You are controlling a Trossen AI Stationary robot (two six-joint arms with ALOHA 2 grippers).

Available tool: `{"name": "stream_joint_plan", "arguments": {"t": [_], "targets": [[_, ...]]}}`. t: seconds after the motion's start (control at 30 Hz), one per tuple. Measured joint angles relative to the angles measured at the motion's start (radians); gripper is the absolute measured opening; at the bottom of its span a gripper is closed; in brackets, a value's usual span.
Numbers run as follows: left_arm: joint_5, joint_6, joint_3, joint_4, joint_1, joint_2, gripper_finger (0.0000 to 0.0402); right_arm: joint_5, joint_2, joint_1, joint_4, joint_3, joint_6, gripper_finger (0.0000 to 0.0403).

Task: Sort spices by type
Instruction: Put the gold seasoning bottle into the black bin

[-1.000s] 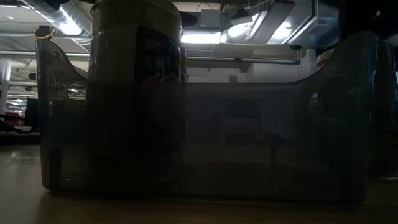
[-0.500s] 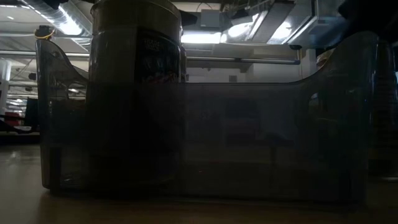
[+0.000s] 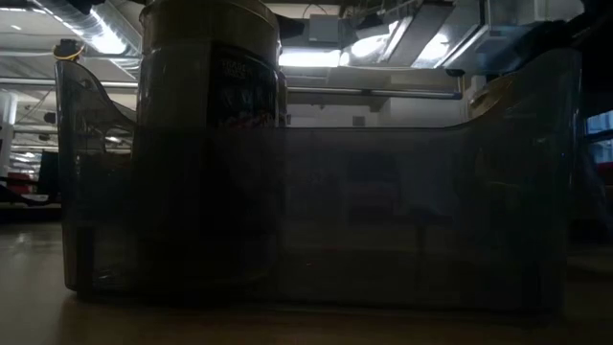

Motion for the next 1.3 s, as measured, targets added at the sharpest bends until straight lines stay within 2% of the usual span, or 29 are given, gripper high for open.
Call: {"name": "stream_joint_plan", "arguments": {"t": [0.3, 0.5, 0.73, 1.0, 1.13, 1.3], "targets": [[0.000, -0.002, 0.000, 0.004, 0.000, 0.000, 0.0292, -0.047, 0.000, 0.002, -0.002, 0.004, 0.001, 0.0314], [0.000, -0.002, 0.000, 0.004, 0.000, 0.000, 0.0292, -0.066, 0.002, 0.003, -0.018, 0.061, -0.050, 0.0314], [0.000, -0.002, 0.000, 0.003, 0.000, 0.000, 0.0292, -0.070, 0.002, 0.002, -0.121, 0.132, -0.065, 0.0314], [0.000, -0.006, 0.000, 0.006, 0.000, 0.000, 0.0292, -0.127, 0.002, -0.023, -0.062, 0.138, -0.076, 0.0316], [0.000, -0.016, 0.000, 0.005, 0.000, 0.000, 0.0292, -0.141, 0.002, -0.025, -0.071, 0.138, -0.074, 0.0332], [0.000, -0.015, 0.000, 0.004, 0.000, 0.000, 0.0292, -0.127, 0.001, -0.024, -0.091, 0.138, -0.023, 0.0376]]}}
